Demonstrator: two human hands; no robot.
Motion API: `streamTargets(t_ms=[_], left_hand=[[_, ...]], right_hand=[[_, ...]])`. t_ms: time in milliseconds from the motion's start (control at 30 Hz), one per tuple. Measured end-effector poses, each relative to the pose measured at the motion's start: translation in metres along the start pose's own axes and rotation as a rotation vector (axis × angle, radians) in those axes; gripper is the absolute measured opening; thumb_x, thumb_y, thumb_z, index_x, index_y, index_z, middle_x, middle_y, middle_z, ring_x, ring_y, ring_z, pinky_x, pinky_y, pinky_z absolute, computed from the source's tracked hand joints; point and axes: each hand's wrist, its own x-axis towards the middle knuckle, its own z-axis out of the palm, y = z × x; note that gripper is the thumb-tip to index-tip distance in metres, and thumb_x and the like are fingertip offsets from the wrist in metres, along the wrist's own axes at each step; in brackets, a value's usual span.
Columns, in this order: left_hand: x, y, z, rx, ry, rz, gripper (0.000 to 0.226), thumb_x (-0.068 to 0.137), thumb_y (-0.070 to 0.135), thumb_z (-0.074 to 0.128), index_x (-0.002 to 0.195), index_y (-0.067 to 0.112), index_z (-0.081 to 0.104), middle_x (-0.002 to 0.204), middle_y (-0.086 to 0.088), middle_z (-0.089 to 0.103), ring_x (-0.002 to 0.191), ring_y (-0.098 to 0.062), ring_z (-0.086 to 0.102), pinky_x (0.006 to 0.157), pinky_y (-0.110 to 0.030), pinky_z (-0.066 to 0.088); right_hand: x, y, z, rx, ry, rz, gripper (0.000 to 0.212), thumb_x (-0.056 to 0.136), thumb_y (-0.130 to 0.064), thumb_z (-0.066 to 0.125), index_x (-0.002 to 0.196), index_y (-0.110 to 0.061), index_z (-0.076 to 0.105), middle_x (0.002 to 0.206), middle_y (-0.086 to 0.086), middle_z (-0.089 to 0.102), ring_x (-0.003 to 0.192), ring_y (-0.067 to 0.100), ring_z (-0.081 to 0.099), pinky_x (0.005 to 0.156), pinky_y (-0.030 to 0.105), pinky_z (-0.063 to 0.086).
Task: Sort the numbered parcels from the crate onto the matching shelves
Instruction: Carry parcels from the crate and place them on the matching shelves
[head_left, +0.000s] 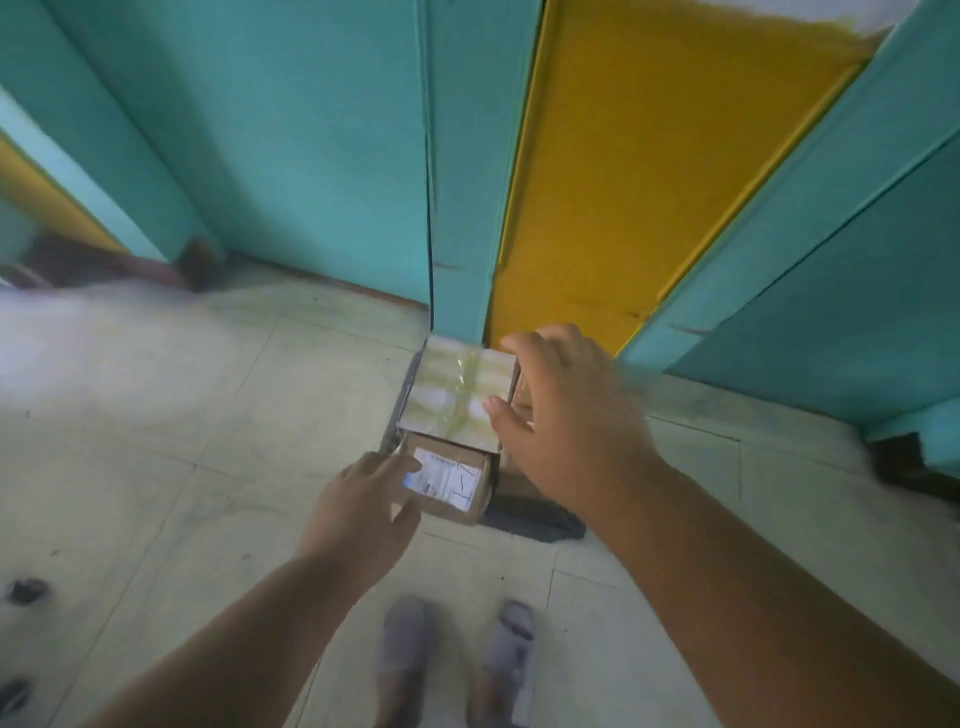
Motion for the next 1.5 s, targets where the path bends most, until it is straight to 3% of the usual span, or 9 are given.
streamTargets(t_ms=[300,433,500,733,967,1133,1233,1367,1500], left_hand=[[0.065,-0.119,0.154,-0.219,-0.105,-0.413,0.035,0.092,0.044,0.056,0.125,0.036,0.049,0.113,0.012,0.064,0.092,-0.015,0.063,0.078,-0.037,0.057],[0.097,-0.14,0.205,-0.51,-0.126,-0.64,0.059,0.09,0.055,0.056,0.141,0.033,0.035,0.106,0.004,0.067,0.075,-0.011,0.061,0.06,-0.028,0.048],[0.11,-0.146,0.228,-0.777,-0.131,-0.755,0.078,0.083,0.062,0.063,0.147,0.039,0.024,0.103,0.0,0.065,0.082,-0.019,0.067,0.071,-0.038,0.058],[0.125,-0.147,0.259,-1.363,0.025,-0.937,0.055,0.087,0.023,0.074,0.136,0.027,0.05,0.104,-0.008,0.072,0.088,-0.024,0.074,0.075,-0.039,0.062],[0.069,-0.132,0.159,-1.433,-0.054,-0.768,0.029,0.089,0.007,0.068,0.104,0.029,0.06,0.102,-0.013,0.073,0.089,-0.027,0.072,0.082,-0.045,0.057],[0.033,-0.073,0.041,-1.242,-0.183,-0.447,0.044,0.088,0.003,0.069,0.121,0.031,0.059,0.099,-0.006,0.076,0.093,-0.026,0.071,0.083,-0.047,0.057],[0.007,-0.023,-0.013,-1.271,-0.161,-0.369,0.05,0.087,0.007,0.07,0.12,0.037,0.049,0.102,-0.007,0.076,0.097,-0.025,0.071,0.084,-0.044,0.057],[-0.028,0.03,-0.049,-1.201,-0.345,-0.153,0.05,0.088,0.007,0.069,0.127,0.035,0.053,0.113,-0.003,0.073,0.103,-0.019,0.071,0.089,-0.042,0.056],[-0.042,0.061,-0.07,-1.124,-0.4,-0.073,0.066,0.084,0.006,0.074,0.135,0.037,0.046,0.107,0.005,0.075,0.1,-0.017,0.072,0.095,-0.047,0.055]], right_hand=[[0.035,0.036,0.212,-0.002,-0.195,0.02,0.05,0.093,-0.042,0.063,0.135,-0.018,0.052,0.131,0.008,0.05,0.118,0.029,0.05,0.091,0.041,0.046],[0.055,0.052,0.28,-0.015,-0.262,0.022,0.047,0.095,-0.04,0.061,0.135,-0.018,0.05,0.132,0.007,0.048,0.118,0.028,0.048,0.093,0.04,0.045],[0.062,0.057,0.306,-0.003,-0.271,0.048,0.042,0.096,-0.037,0.06,0.133,-0.018,0.051,0.13,0.007,0.048,0.114,0.027,0.051,0.09,0.039,0.046],[0.07,0.065,0.358,-0.093,-0.358,0.126,0.043,0.099,-0.036,0.053,0.138,-0.018,0.046,0.137,0.007,0.049,0.124,0.028,0.047,0.095,0.038,0.042],[0.053,0.04,0.275,0.048,-0.442,0.141,0.047,0.093,-0.05,0.06,0.129,-0.022,0.048,0.125,0.002,0.058,0.11,0.022,0.054,0.087,0.039,0.048],[0.025,0.008,0.139,0.36,-0.514,0.191,0.074,0.092,-0.046,0.065,0.147,-0.052,0.017,0.135,-0.006,0.055,0.105,0.014,0.062,0.082,0.036,0.056],[-0.003,-0.013,0.065,0.461,-0.348,0.256,0.084,0.095,-0.038,0.064,0.151,-0.056,0.003,0.13,-0.007,0.056,0.1,0.01,0.061,0.073,0.025,0.055],[-0.046,-0.019,-0.003,0.66,-0.069,0.444,0.088,0.097,-0.033,0.063,0.154,-0.05,-0.001,0.119,-0.015,0.061,0.088,0.0,0.062,0.087,0.041,0.058],[-0.077,-0.008,-0.036,0.699,0.006,0.519,0.085,0.093,-0.034,0.068,0.154,-0.044,0.009,0.114,-0.012,0.068,0.075,-0.006,0.061,0.063,0.016,0.051]])
